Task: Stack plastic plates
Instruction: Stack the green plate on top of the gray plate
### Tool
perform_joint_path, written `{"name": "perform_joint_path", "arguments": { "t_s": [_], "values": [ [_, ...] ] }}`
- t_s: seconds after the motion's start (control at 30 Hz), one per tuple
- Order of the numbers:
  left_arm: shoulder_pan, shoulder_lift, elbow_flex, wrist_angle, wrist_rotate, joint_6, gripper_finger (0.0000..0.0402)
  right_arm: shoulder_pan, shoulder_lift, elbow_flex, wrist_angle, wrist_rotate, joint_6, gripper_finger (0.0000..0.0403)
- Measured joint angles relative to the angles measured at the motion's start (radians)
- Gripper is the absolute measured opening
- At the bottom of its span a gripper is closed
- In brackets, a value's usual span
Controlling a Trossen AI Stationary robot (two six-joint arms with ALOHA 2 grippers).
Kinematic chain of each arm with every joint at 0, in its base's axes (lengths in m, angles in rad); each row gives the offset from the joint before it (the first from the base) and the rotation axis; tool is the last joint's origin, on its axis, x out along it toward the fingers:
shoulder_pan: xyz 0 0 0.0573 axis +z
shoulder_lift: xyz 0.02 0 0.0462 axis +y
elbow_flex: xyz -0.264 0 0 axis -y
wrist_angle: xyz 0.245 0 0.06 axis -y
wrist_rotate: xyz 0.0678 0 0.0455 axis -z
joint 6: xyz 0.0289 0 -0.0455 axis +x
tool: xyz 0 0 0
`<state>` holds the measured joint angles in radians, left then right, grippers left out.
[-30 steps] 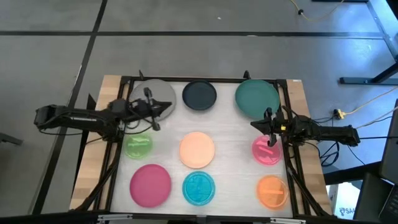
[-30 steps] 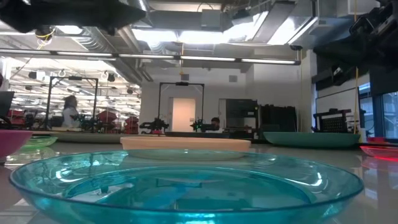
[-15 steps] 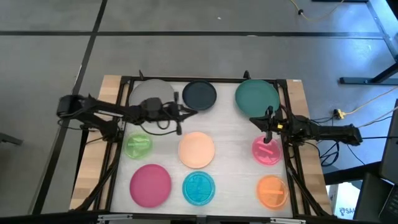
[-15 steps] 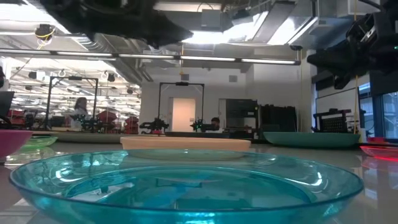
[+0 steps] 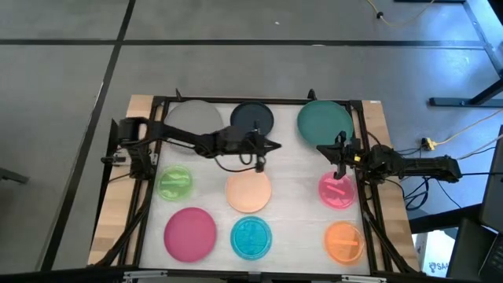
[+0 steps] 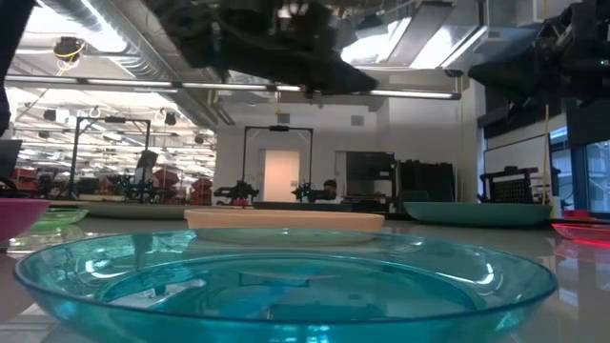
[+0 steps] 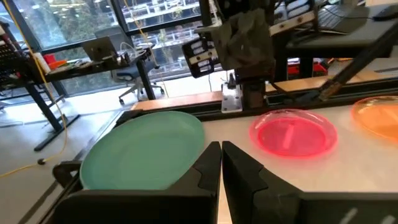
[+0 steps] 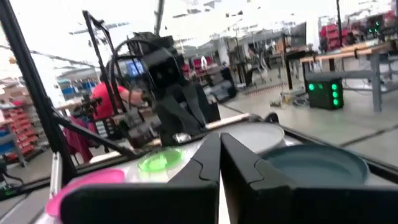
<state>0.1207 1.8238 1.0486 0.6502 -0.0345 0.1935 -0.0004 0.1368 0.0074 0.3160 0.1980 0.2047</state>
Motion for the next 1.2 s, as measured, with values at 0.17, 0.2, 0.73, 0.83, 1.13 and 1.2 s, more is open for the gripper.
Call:
{"name": "perform_joint_path", "arguments": {
  "t_s": [0.17,0.2,0.73,0.83,1.13,1.2],
  "values": [
    [0.006,0.116,0.159,-0.015,-0.022,-0.006,0.0009,0.000,0.000,0.000,0.050,-0.041,-0.031,0.0005],
    [0.006,0.137,0.189,-0.039,-0.030,0.006,0.0009,0.000,0.000,0.000,0.061,-0.041,-0.052,0.0005],
    [0.103,0.516,0.850,-0.636,0.053,0.125,0.0174,0.000,0.000,0.001,0.241,0.003,-0.395,0.0005],
    [0.124,0.579,0.910,-0.643,0.121,0.118,0.0195,0.000,0.000,0.001,0.190,0.003,-0.396,0.0005],
    [0.150,0.688,0.964,-0.626,0.259,0.126,0.0198,0.000,0.000,0.001,0.146,0.001,-0.394,0.0005],
    [0.148,0.703,0.964,-0.616,0.220,0.162,0.0196,0.000,0.000,0.001,0.135,0.004,-0.394,0.0005]
  ]
}}
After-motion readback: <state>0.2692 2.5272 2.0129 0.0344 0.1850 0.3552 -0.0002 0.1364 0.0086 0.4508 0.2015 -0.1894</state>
